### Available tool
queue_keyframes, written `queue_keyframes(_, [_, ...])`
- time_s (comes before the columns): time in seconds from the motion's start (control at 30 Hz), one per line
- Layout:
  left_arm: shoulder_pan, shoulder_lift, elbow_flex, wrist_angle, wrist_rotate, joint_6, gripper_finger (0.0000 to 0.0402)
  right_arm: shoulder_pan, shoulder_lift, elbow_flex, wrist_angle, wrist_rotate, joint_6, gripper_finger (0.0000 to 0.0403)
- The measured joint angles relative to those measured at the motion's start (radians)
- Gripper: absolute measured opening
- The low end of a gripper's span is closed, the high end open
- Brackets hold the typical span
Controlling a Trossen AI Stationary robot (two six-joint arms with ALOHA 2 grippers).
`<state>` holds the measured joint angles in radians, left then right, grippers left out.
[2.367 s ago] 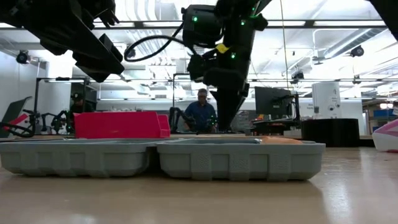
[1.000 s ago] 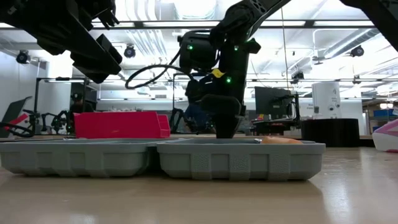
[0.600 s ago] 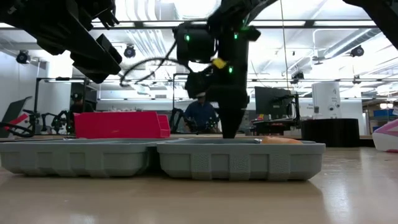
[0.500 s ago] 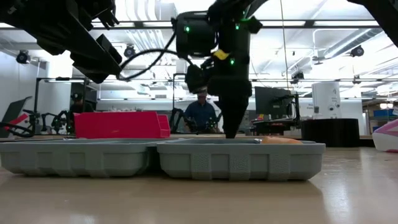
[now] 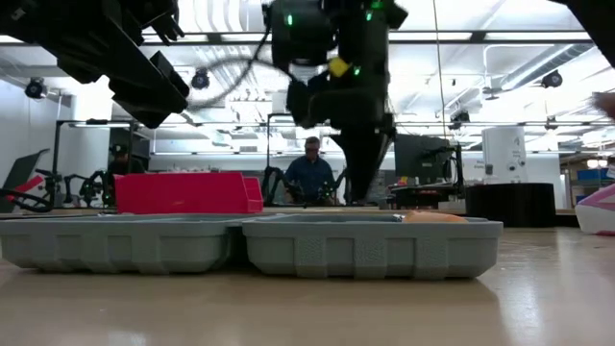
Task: Prefit tool cases
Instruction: Put the set of interchangeable screwdriver bits into the gray toolbox
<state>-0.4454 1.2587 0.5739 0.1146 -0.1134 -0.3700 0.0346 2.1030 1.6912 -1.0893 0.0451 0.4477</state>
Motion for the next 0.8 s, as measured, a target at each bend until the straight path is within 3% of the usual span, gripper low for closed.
queue_keyframes(0.17, [0.000,0.000,0.000,0.000,0.008,-0.006,0.0162,-0.018,0.001,-0.008,0.007,-0.047,0.119,0.0025])
queue_keyframes(0.53, [0.000,0.000,0.000,0.002,0.028,0.024,0.0162,-0.026,0.003,-0.081,0.068,0.000,0.296,0.0177])
queue_keyframes(0.8, [-0.002,0.000,0.000,0.004,0.033,0.023,0.0162,-0.014,0.038,-0.083,0.074,0.003,0.331,0.0214])
